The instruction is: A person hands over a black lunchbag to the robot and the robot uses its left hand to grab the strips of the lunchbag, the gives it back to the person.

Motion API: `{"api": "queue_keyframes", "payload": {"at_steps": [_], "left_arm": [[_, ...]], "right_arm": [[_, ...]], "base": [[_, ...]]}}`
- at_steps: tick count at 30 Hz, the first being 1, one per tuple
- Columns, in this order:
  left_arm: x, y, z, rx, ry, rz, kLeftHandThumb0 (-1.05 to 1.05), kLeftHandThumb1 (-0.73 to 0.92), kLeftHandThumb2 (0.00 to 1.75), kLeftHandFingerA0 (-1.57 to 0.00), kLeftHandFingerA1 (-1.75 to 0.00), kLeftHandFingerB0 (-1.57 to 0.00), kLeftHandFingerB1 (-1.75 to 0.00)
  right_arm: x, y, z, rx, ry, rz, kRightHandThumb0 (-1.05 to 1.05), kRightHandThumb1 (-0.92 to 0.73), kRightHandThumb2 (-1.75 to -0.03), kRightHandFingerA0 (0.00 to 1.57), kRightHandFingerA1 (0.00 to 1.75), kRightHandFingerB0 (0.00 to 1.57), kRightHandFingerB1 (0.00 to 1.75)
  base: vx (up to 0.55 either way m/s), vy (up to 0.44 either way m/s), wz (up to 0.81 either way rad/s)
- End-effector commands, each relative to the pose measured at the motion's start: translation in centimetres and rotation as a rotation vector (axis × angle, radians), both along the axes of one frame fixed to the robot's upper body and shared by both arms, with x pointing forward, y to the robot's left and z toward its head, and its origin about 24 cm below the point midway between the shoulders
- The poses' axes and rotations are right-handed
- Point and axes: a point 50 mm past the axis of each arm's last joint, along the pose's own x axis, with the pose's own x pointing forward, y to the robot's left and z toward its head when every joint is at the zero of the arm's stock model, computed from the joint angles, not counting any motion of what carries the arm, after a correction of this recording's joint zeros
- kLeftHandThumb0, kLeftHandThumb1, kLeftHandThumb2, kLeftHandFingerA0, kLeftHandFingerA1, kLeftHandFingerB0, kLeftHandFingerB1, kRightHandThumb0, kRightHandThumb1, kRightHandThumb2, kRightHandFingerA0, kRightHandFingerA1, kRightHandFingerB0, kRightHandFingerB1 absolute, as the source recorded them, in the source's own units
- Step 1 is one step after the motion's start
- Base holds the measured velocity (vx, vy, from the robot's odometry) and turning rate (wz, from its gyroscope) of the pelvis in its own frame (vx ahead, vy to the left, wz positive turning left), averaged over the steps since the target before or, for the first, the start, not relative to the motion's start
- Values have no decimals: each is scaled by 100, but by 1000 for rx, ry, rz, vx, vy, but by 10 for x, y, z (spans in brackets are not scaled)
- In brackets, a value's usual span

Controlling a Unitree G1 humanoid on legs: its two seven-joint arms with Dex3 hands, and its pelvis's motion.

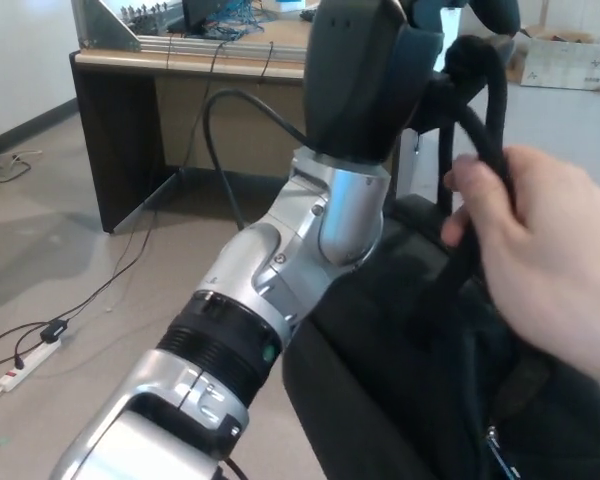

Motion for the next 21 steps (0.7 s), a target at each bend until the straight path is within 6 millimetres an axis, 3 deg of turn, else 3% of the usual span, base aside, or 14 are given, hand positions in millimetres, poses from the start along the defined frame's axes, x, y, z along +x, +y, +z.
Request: {"api": "queue_keyframes", "payload": {"at_steps": [1,6,7,8,9,10,11,21], "left_arm": [[-2,1,-1,-34,-5,-6,-10,59,55,-82,-175,-62,-169],[-6,1,-11,-8,38,-31,-19,63,57,-78,-175,-59,-162],[-6,1,-12,29,92,-28,-42,49,88,-69,-105,-54,-82],[-6,1,-14,91,160,-21,-69,57,58,-16,-34,-17,-27],[-6,1,-15,149,218,-16,-69,57,58,-16,-34,-17,-27],[-7,2,-16,206,260,-3,-82,48,85,0,0,0,-2],[-8,3,-16,241,271,16,-93,56,60,0,0,0,0],[-20,27,-15,330,315,21,-98,61,59,0,0,0,0]], "right_arm": [[3,-5,2,-24,7,3,-38,-64,-58,63,48,44,36],[0,-5,0,-12,22,11,-38,-64,-59,63,48,44,36],[0,-5,0,-17,21,10,-38,-64,-59,64,48,44,36],[0,-5,1,-19,19,9,-39,-64,-59,64,48,44,37],[1,-5,1,-20,16,10,-39,-64,-59,64,48,44,37],[2,-5,1,-15,15,8,-39,-64,-59,64,48,44,37],[2,-5,2,-14,8,7,-39,-63,-58,65,49,45,37],[1,-3,1,-20,14,18,-40,-65,-59,63,47,43,36]], "base": [[0,0,0],[0,0,0],[0,0,0],[0,0,0],[0,0,0],[0,0,0],[0,0,0],[0,0,0]]}}
